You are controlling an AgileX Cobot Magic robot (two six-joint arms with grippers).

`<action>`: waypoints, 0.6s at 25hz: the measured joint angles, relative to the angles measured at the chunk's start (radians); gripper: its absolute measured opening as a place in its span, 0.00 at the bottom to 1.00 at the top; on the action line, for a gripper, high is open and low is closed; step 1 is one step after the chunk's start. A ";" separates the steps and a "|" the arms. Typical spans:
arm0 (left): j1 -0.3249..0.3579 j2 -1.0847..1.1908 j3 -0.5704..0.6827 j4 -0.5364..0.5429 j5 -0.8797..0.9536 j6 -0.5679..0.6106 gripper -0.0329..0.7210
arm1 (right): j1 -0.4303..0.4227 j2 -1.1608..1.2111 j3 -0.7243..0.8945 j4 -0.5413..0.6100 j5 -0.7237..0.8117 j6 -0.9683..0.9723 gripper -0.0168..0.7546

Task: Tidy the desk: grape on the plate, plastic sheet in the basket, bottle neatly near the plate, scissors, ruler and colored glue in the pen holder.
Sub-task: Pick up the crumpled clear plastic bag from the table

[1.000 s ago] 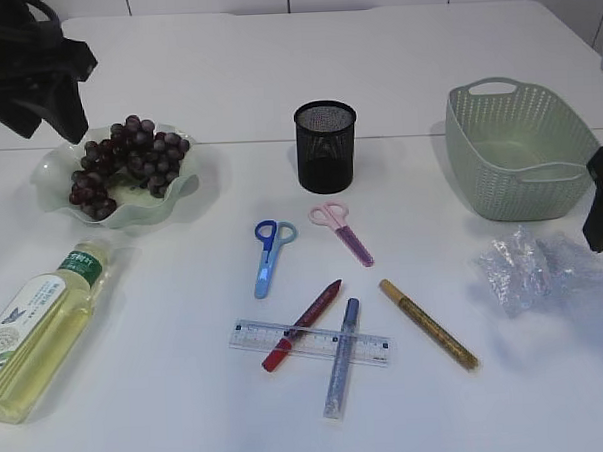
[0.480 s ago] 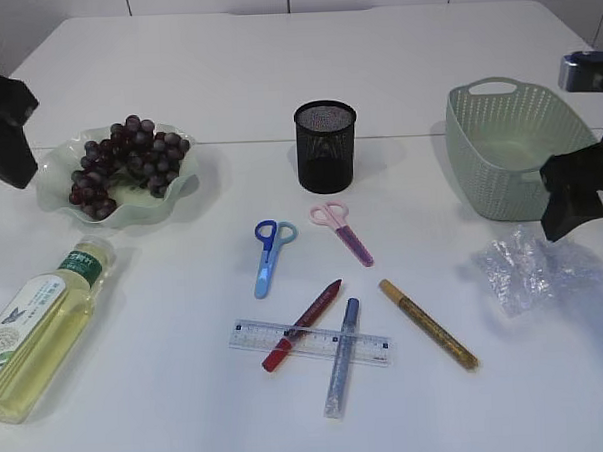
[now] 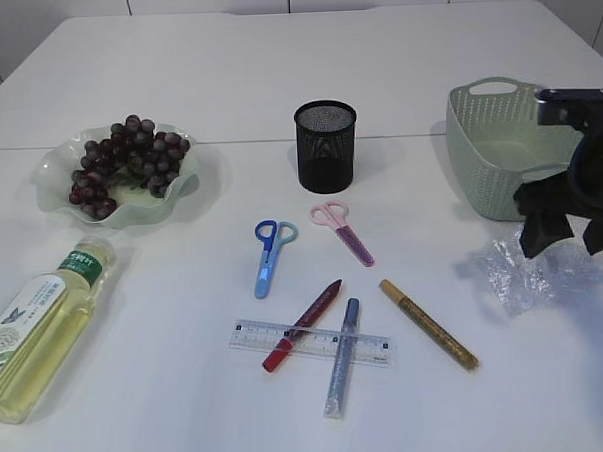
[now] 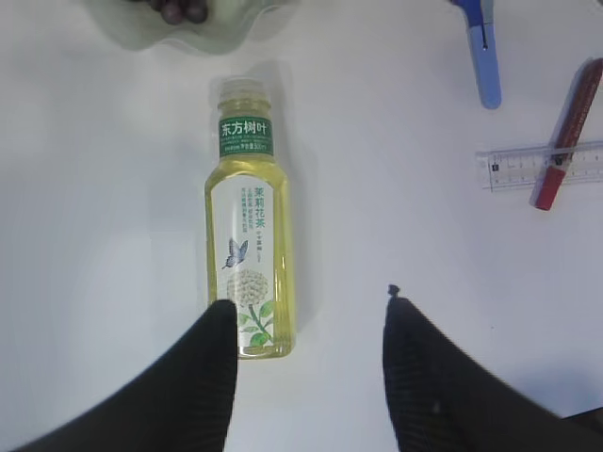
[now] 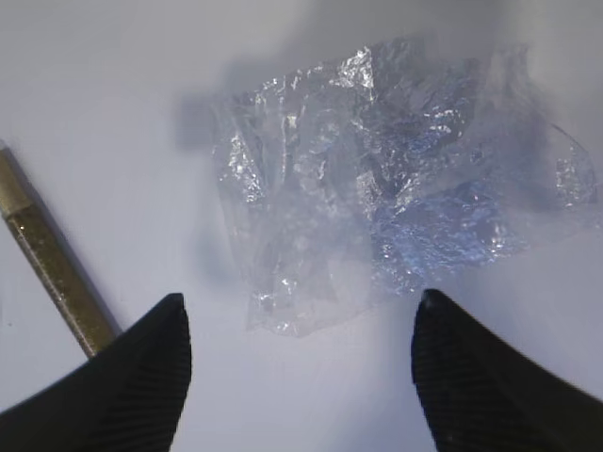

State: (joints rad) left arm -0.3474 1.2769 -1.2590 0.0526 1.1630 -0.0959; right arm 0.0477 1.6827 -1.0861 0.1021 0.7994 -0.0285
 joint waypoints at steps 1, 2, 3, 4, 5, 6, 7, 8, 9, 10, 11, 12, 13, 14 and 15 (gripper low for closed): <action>0.000 -0.010 0.000 0.000 0.000 0.000 0.52 | 0.000 0.012 0.000 0.000 -0.011 -0.002 0.73; 0.000 -0.018 0.000 0.000 0.000 0.000 0.52 | 0.000 0.021 0.000 0.000 -0.025 -0.003 0.73; 0.000 -0.027 0.000 0.000 0.000 0.000 0.52 | 0.000 0.030 0.000 0.000 -0.037 -0.005 0.73; 0.000 -0.033 0.000 0.000 0.000 0.000 0.52 | 0.000 0.035 0.000 0.000 -0.051 -0.005 0.73; 0.000 -0.039 0.000 0.000 0.000 0.000 0.52 | 0.000 0.043 -0.001 0.000 -0.064 -0.005 0.73; 0.000 -0.041 0.000 0.000 0.000 0.000 0.52 | 0.000 0.052 -0.001 0.000 -0.076 -0.007 0.73; 0.000 -0.043 0.000 0.000 0.002 0.000 0.52 | 0.000 0.059 -0.003 0.000 -0.085 -0.007 0.73; 0.000 -0.043 0.000 0.000 0.003 0.000 0.52 | 0.000 0.069 -0.003 0.000 -0.096 -0.007 0.73; 0.000 -0.043 0.000 0.000 0.006 0.000 0.52 | 0.000 0.077 -0.007 0.000 -0.103 -0.008 0.73; 0.000 -0.043 0.000 0.000 0.006 0.000 0.52 | 0.000 0.088 -0.010 0.000 -0.108 -0.010 0.73; 0.000 -0.043 0.000 0.000 0.006 0.000 0.52 | 0.000 0.098 -0.017 0.000 -0.110 -0.009 0.73; 0.000 -0.043 0.000 0.000 0.008 0.000 0.52 | 0.000 0.109 -0.025 0.000 -0.113 -0.009 0.73; 0.000 -0.043 0.000 0.000 0.008 0.000 0.52 | 0.000 0.120 -0.035 0.000 -0.113 -0.010 0.73; 0.000 -0.043 0.000 0.000 0.008 0.000 0.52 | 0.000 0.130 -0.046 0.000 -0.114 -0.012 0.73; 0.000 -0.043 0.000 0.000 0.008 0.000 0.52 | 0.000 0.139 -0.056 0.000 -0.116 -0.012 0.73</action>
State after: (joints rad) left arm -0.3474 1.2338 -1.2590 0.0526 1.1709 -0.0964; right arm 0.0477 1.8216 -1.1424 0.1021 0.6834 -0.0401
